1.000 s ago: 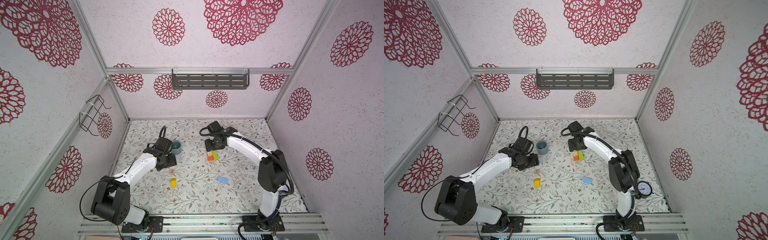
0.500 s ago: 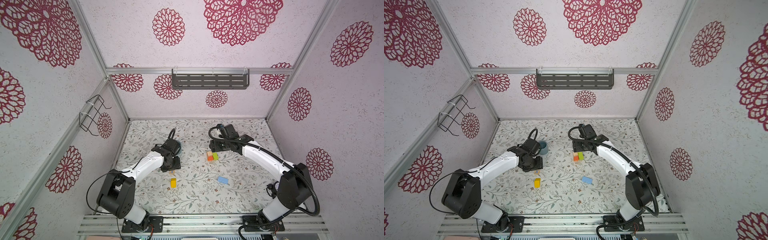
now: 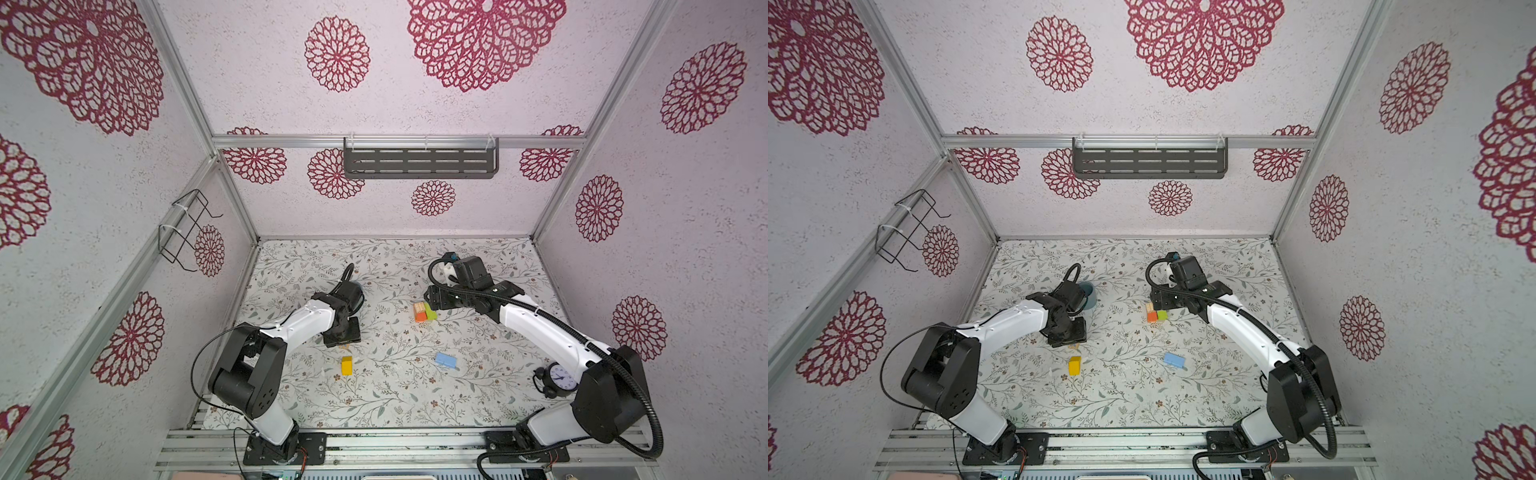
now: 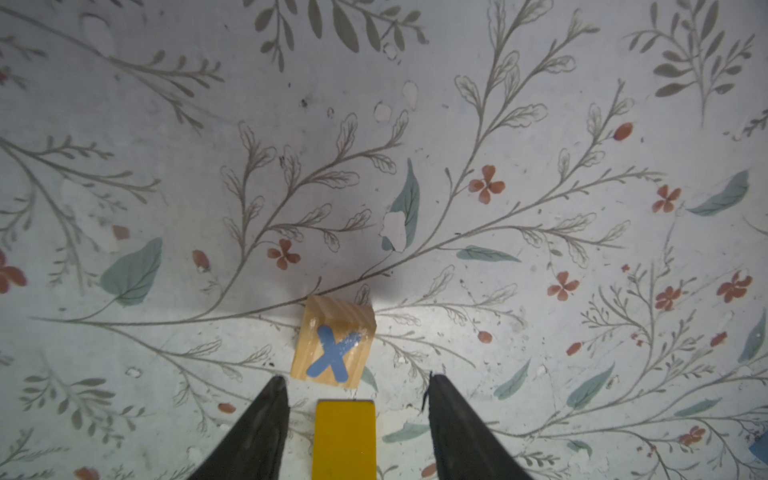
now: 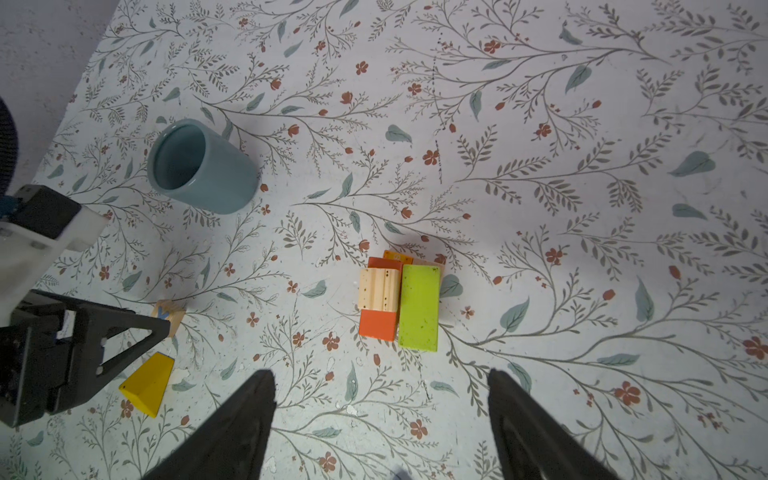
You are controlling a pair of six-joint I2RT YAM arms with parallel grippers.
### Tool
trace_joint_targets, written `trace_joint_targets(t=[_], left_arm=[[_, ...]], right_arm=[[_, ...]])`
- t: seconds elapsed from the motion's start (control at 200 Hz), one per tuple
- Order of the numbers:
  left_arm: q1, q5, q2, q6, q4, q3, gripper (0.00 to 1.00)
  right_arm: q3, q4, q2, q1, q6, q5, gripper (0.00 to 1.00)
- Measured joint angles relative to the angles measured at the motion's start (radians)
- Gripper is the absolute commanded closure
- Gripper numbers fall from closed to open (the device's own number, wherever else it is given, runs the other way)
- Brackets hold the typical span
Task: Build the wood block tower
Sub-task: 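Lower the left gripper and close it on the blue-X wooden cube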
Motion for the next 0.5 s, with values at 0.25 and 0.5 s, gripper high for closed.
trace_joint_targets(t=[0.25, 0.5], left_arm=[[0.022, -0.001, 0.032, 0.003, 0.011, 0.0, 0.47], [0.036, -0.002, 0.053, 0.016, 0.027, 0.0, 0.54]], right_arm=[[-0.006, 0.003, 0.0, -0.003, 0.0, -0.014, 0.15], [-0.006, 0.003, 0.0, -0.004, -0.006, -0.014, 0.01]])
